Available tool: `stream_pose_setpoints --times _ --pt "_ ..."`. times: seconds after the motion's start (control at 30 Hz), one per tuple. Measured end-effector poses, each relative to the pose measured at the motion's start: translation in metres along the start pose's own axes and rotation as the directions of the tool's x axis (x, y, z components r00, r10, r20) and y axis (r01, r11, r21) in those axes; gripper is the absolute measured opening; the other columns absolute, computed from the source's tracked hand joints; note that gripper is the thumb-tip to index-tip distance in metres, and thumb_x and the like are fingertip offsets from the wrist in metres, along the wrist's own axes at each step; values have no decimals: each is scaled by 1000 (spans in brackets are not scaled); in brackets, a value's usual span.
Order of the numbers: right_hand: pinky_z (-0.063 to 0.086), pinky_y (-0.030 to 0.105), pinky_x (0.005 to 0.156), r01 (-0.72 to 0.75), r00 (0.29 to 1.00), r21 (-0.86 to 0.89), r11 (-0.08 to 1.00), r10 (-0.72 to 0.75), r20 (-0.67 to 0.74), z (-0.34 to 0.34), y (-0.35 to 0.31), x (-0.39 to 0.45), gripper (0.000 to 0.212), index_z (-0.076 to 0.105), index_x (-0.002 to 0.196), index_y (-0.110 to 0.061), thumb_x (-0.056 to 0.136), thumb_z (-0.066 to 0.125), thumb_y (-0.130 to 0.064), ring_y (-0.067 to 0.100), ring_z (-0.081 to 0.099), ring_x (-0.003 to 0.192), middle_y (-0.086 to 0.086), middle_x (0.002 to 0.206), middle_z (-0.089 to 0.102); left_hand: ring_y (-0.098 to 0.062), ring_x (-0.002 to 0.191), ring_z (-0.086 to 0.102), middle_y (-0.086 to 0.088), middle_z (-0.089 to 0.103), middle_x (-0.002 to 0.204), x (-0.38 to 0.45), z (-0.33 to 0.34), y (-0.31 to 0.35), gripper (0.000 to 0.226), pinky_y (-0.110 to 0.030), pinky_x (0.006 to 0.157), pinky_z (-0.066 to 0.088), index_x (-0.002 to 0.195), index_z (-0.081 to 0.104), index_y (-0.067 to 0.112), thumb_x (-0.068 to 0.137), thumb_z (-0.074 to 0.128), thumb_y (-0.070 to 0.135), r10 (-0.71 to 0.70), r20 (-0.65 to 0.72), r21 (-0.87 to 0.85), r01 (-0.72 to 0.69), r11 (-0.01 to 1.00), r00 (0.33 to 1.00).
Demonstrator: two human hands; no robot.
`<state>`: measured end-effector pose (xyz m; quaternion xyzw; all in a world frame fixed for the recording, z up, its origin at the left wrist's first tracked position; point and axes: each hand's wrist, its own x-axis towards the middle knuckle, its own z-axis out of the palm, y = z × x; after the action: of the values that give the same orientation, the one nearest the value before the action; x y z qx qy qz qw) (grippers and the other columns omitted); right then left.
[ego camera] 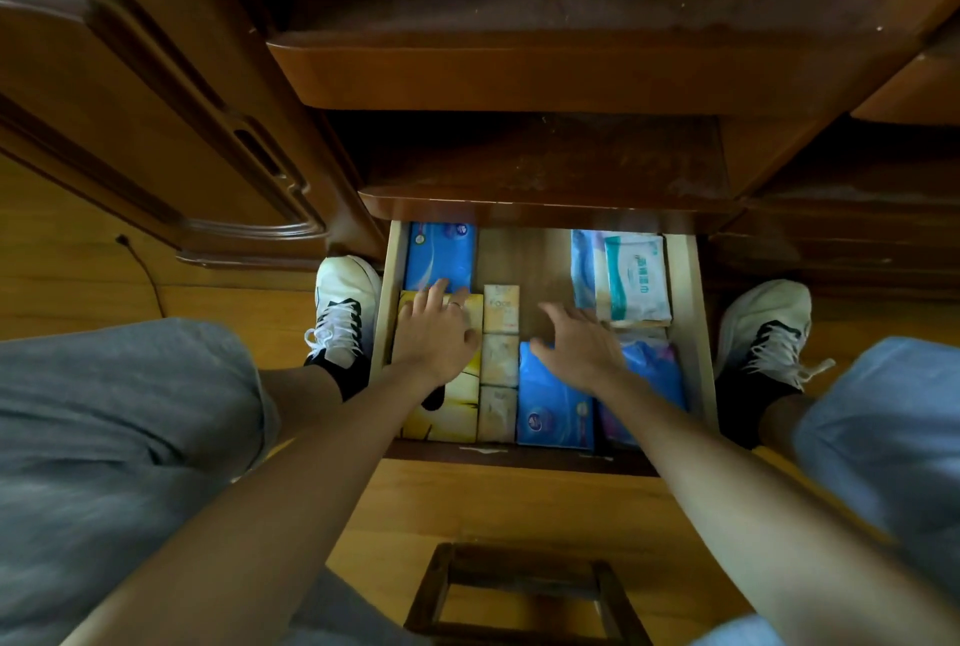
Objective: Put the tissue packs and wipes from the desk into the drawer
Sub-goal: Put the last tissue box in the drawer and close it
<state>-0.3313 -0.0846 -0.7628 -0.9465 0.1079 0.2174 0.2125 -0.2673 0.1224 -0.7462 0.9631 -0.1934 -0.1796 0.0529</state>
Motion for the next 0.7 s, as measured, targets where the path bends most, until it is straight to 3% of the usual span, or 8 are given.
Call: stream_pose_setpoints --times 0.07,0.2,0.33,0.43,0.53,0.63,0.7 --pt "44 47 103 -7 995 105 994 -3 97 -2 -5 12 70 20 160 -29 100 50 -47 32 50 134 11 153 46 -33 151 19 -13 27 162 -1 5 -5 65 -48 117 28 156 25 19 98 44 43 18 19 13 -18 1000 1000" --pt "49 44 91 -25 987 246 969 -14 159 -11 -18 44 76 4 162 -32 103 53 -34 30 58 124 12 159 38 -29 150 22 -7 33 160 1 5 -13 68 -47 113 32 156 26 25 96 47 49 37 -11 25 -36 999 999" --pt "44 41 98 -128 969 309 942 52 243 -8 -26 72 60 30 158 -17 104 51 -30 29 54 125 14 151 48 -27 150 22 -5 31 161 -1 8 -19 68 -46 115 30 158 22 28 97 42 53 56 -24 42 -55 998 998" --pt "47 37 93 -193 958 321 927 106 267 2 -25 76 50 45 148 -13 103 54 -32 31 57 122 13 139 58 -27 149 26 -6 34 160 -1 11 -17 68 -46 114 31 157 24 27 96 41 54 69 -60 60 -65 996 996" --pt "48 42 96 -219 946 317 923 121 300 -2 -23 84 56 45 148 -18 97 58 -38 29 56 121 10 141 57 -27 146 31 -7 36 159 -2 10 -18 71 -44 112 36 154 33 22 93 45 56 48 -117 25 -45 999 992" --pt "42 42 89 -226 967 334 915 168 193 -12 -39 97 72 34 153 -27 90 52 -55 30 51 128 5 148 50 -25 145 32 -6 35 156 -9 16 -21 76 -41 109 43 149 41 13 91 50 61 -27 -189 -67 14 998 982" --pt "40 48 98 -250 962 411 877 175 211 -12 -62 107 83 33 155 -27 84 46 -68 32 45 136 3 156 43 -22 139 37 -5 41 148 -10 18 -22 72 -39 102 50 141 48 11 88 56 60 -65 -205 -148 35 988 977"
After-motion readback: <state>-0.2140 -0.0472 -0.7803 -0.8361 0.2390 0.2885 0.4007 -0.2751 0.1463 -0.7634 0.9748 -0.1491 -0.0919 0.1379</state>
